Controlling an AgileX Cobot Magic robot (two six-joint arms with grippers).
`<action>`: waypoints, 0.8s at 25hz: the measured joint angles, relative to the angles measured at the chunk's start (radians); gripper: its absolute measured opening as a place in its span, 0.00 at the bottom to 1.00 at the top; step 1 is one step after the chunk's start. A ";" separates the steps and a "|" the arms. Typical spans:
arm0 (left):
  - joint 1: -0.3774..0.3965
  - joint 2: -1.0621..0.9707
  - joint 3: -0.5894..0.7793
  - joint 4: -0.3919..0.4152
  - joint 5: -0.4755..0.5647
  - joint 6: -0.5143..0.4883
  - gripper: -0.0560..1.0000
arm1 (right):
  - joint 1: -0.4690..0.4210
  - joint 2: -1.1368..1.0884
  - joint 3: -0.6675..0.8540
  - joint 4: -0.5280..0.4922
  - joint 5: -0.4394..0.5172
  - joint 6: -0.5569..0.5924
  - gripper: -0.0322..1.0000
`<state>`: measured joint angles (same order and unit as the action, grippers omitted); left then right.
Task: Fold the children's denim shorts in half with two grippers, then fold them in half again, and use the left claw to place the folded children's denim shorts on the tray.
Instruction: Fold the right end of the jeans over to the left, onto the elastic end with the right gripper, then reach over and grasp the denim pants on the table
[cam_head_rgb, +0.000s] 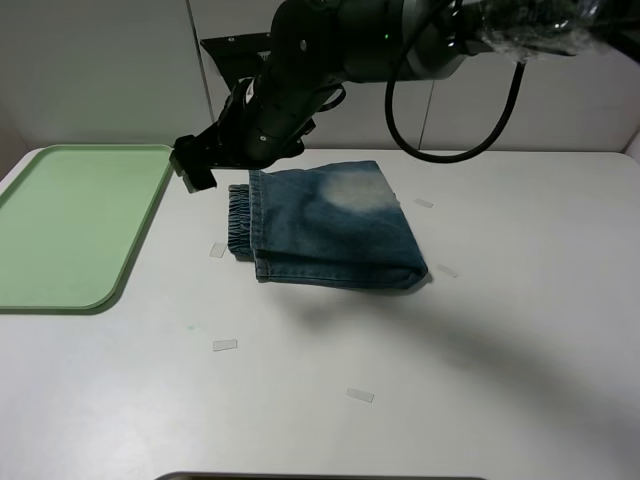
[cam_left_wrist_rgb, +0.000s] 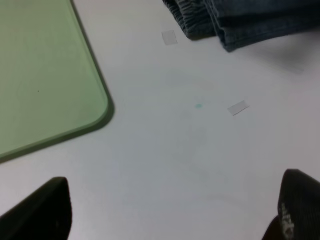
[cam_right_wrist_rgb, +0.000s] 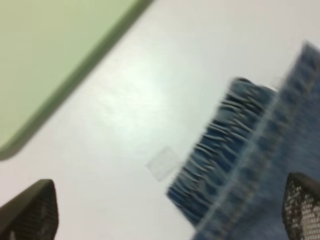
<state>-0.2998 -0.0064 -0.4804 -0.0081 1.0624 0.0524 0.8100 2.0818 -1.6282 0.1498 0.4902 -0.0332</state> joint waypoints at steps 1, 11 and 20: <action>0.000 0.000 0.000 0.000 0.000 0.000 0.83 | 0.011 0.000 0.000 0.000 -0.002 -0.005 0.69; 0.000 0.000 0.000 0.000 0.000 0.000 0.83 | 0.084 -0.102 0.001 -0.133 0.060 -0.013 0.70; 0.000 0.000 0.000 0.000 0.000 0.000 0.83 | -0.002 -0.347 0.125 -0.210 0.055 0.014 0.70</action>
<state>-0.2998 -0.0064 -0.4804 -0.0081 1.0624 0.0524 0.8082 1.7350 -1.5028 -0.0604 0.5456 -0.0190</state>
